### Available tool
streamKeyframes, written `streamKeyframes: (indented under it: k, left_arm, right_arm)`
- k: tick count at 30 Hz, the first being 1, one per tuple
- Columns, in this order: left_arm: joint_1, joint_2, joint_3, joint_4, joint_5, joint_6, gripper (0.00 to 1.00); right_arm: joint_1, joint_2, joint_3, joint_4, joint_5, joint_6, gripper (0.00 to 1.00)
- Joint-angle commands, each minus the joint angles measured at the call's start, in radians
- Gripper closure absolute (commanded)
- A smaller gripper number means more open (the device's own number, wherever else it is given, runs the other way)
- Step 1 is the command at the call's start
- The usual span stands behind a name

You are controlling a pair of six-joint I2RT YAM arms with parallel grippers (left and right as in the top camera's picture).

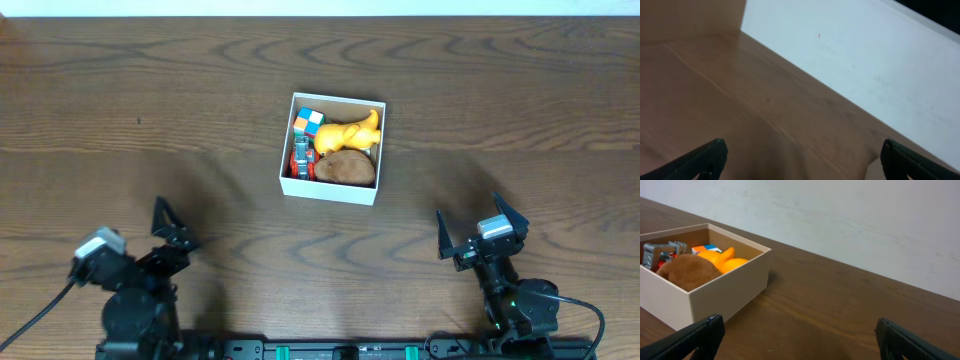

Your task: Pack container

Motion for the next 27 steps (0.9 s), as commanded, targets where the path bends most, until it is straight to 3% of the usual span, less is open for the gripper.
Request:
streamKeyframes:
  k: [1, 15, 27]
  left_arm:
    - [0.005, -0.027, -0.108, 0.075, 0.04, -0.007, 0.02]
    - [0.005, -0.103, -0.334, 0.247, 0.108, -0.006, 0.02]
    - [0.005, -0.107, -0.414, 0.25, 0.116, -0.006, 0.02]
  right_arm:
    - [-0.009, -0.006, -0.002, -0.005, 0.007, 0.011, 0.01]
    - [-0.01, -0.006, -0.002, -0.005, 0.007, 0.011, 0.01]
    - [-0.009, -0.006, -0.002, -0.005, 0.007, 0.011, 0.01]
